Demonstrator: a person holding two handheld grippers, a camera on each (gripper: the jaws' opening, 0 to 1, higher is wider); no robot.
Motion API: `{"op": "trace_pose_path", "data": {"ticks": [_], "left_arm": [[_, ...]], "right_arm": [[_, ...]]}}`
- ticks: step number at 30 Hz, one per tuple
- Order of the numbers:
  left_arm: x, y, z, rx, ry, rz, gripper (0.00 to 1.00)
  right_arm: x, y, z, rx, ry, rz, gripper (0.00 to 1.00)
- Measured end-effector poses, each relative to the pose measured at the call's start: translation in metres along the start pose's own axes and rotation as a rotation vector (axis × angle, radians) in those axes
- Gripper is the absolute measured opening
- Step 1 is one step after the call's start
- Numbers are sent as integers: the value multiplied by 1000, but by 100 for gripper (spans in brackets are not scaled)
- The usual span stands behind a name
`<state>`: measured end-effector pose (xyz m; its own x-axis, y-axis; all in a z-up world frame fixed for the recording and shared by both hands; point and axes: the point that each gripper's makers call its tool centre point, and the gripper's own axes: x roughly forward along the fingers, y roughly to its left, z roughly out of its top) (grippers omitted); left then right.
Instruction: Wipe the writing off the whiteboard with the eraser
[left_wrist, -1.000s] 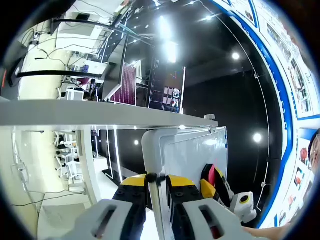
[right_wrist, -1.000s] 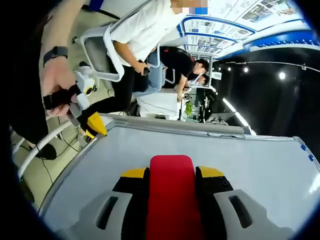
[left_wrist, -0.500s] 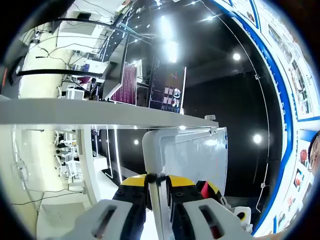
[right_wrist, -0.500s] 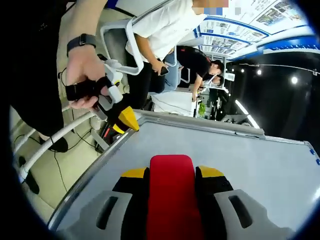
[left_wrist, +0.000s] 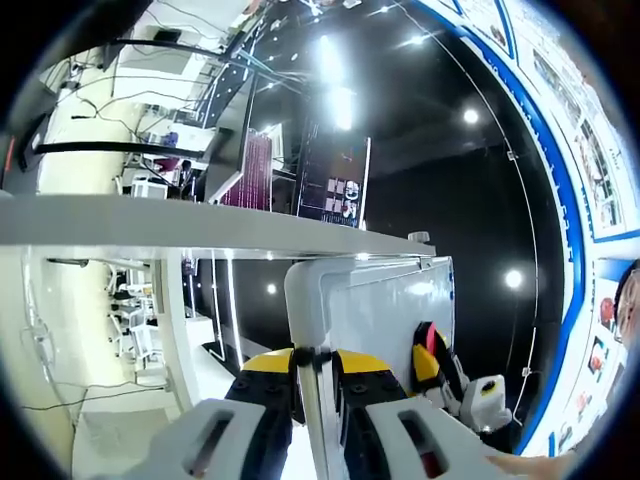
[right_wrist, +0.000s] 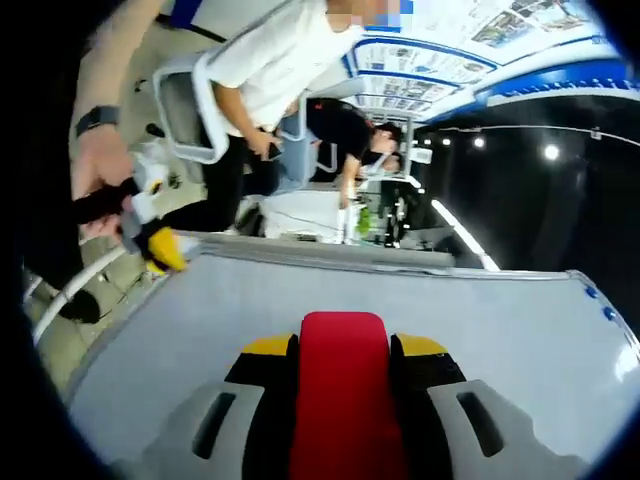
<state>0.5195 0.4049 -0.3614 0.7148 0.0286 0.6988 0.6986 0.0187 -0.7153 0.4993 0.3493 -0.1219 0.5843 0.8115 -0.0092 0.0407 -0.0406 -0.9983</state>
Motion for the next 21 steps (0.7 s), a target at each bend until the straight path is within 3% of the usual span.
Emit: {"op": "trace_pose_path", "data": {"ticks": [3, 6, 9, 13, 17, 21], "left_arm": [[0, 0, 0, -4, 0, -4, 17], [0, -1, 0, 8, 8, 2, 17], [0, -1, 1, 6, 4, 8, 17], [0, -1, -1, 7, 9, 13, 17], [0, 0, 0, 7, 2, 11, 17], [0, 0, 0, 7, 5, 12, 17]], "right_arm": [[1, -8, 2, 33, 2, -14, 39], [-1, 2, 2, 23, 22, -44, 39], [-4, 40, 10, -6, 17, 8, 39], [-7, 75, 11, 1, 10, 29, 39], [-7, 141, 10, -44, 22, 178, 39], [-5, 145, 6, 11, 26, 132, 39]]}}
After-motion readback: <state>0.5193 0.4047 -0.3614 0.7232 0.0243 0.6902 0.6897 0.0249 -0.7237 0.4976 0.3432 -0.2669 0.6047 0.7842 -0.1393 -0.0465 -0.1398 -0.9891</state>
